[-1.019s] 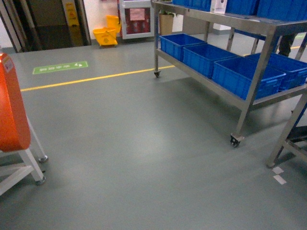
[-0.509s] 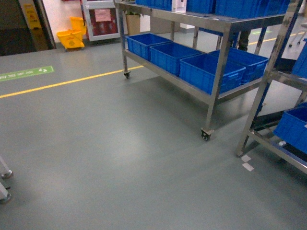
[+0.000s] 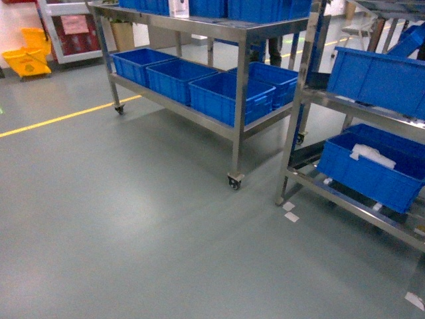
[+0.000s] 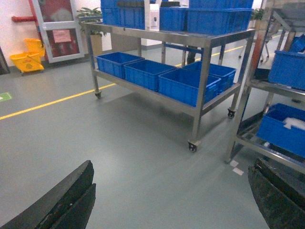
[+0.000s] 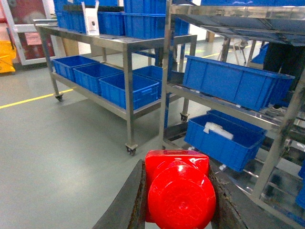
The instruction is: Pick red block from blue box to shelf
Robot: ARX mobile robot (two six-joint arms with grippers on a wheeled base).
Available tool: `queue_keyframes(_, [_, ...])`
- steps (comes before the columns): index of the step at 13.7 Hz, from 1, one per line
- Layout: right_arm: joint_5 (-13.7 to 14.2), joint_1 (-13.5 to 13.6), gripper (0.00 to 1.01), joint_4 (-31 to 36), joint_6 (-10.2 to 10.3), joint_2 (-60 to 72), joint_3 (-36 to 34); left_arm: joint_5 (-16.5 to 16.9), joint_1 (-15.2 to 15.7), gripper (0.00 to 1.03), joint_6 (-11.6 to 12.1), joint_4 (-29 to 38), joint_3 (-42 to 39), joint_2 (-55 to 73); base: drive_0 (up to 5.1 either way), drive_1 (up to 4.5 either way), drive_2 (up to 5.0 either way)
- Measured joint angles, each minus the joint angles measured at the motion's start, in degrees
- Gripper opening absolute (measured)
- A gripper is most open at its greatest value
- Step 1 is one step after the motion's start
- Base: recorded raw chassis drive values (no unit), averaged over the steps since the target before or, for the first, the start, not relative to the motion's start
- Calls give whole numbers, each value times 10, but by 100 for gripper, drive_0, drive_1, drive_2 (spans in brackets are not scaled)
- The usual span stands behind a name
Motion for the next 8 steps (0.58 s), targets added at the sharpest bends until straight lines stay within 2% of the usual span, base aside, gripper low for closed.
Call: queue_keyframes(8, [0,0,28,0,0,0,0,0,0,98,0,0,0,0,-147,-147,-147])
